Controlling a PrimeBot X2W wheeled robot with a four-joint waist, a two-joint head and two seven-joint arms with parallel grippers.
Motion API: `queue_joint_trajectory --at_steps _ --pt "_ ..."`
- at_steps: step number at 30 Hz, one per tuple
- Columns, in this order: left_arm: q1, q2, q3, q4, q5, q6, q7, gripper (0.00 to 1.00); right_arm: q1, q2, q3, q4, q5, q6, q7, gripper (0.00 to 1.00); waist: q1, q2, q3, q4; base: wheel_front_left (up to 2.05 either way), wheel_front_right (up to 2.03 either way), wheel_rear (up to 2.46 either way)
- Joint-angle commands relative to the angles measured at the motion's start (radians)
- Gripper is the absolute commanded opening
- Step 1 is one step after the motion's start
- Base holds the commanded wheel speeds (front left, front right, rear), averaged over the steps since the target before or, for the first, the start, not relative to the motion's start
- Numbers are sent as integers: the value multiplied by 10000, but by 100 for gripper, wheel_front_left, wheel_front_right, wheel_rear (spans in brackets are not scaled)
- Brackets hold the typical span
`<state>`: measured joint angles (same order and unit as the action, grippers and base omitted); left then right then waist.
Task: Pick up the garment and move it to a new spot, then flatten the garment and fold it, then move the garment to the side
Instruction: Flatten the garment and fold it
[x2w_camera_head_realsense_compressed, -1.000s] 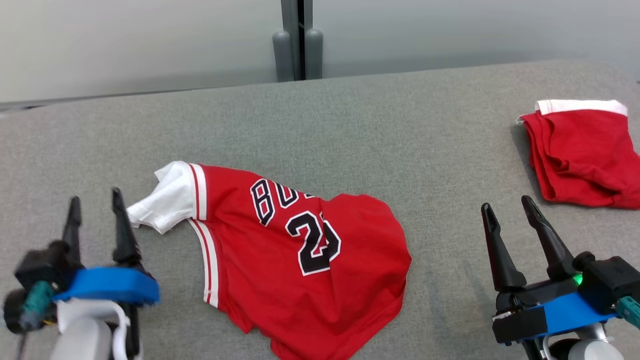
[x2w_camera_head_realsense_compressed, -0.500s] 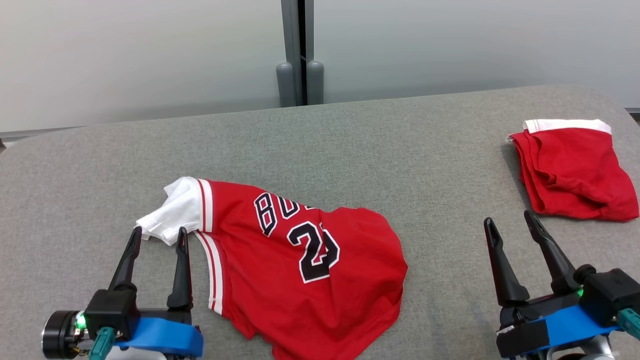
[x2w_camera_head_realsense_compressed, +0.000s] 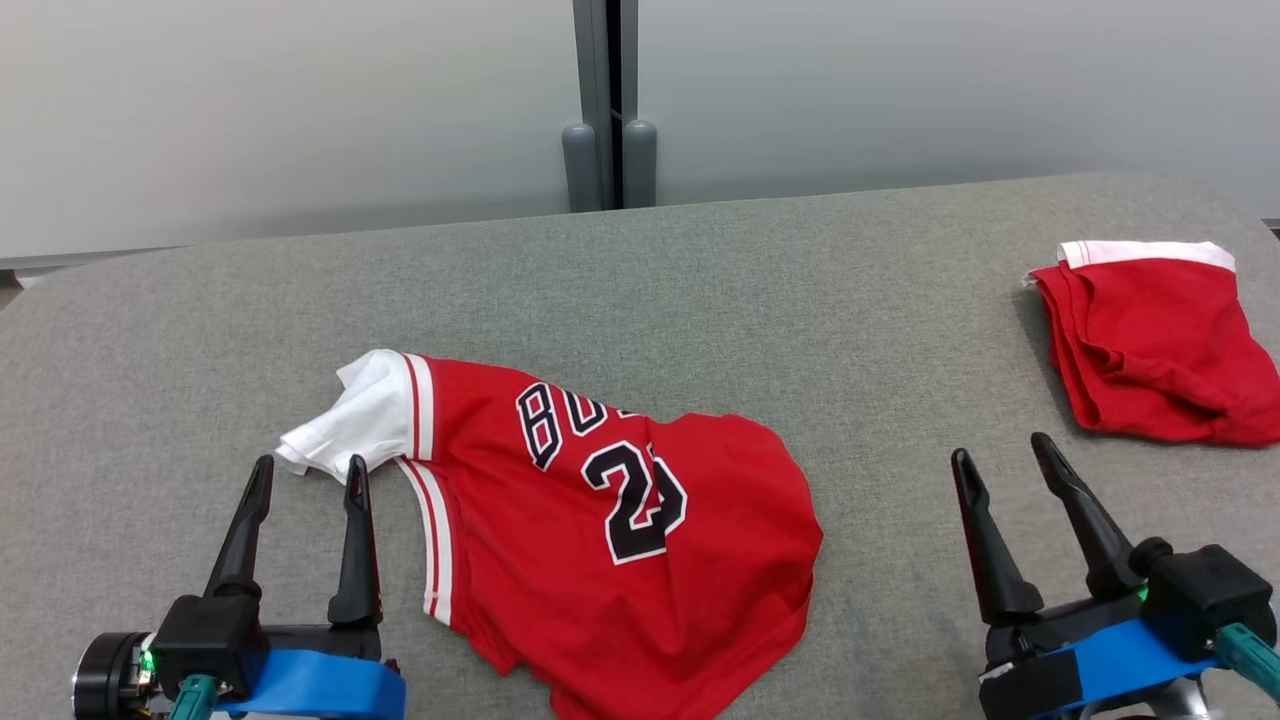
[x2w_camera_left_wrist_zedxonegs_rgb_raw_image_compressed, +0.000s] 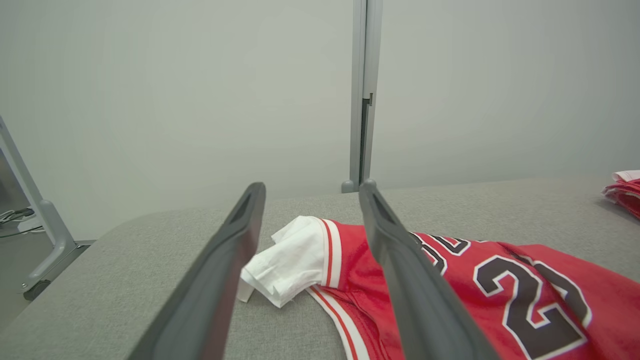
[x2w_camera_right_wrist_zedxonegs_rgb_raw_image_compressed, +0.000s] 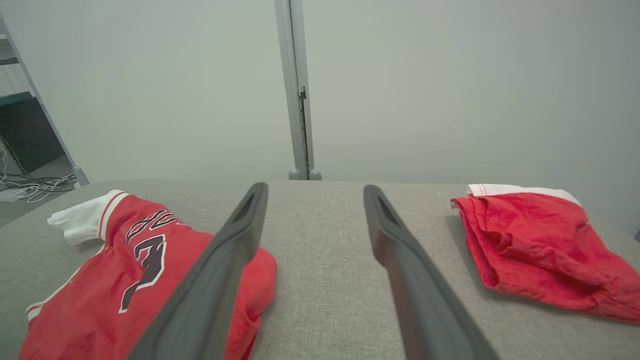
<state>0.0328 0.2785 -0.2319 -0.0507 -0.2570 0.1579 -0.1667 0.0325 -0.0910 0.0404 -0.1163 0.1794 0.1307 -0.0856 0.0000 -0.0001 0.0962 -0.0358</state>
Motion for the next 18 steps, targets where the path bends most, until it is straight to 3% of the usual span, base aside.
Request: queue_joint_trajectory --at_steps 1,6,16,18 --pt "-12 -24 52 -63 -71 15 -75 100 -34 -83 106 -24 -27 1 43 100 0 1 44 33 0 0 0" --pt "-325 -23 58 14 -111 -54 -238 100 -107 -564 1408 201 4 1 340 100 0 1 270 204 0 0 0" --pt "-1273 -273 -157 185 28 -189 -695 100 -1072 -2412 6817 1858 1100 1 1270 100 0 1 1157 1017 0 0 0" --pt "-1446 -336 -166 207 24 -203 -763 100 -1416 -2763 7329 2272 1249 1 1562 100 0 1 1366 1185 0 0 0"
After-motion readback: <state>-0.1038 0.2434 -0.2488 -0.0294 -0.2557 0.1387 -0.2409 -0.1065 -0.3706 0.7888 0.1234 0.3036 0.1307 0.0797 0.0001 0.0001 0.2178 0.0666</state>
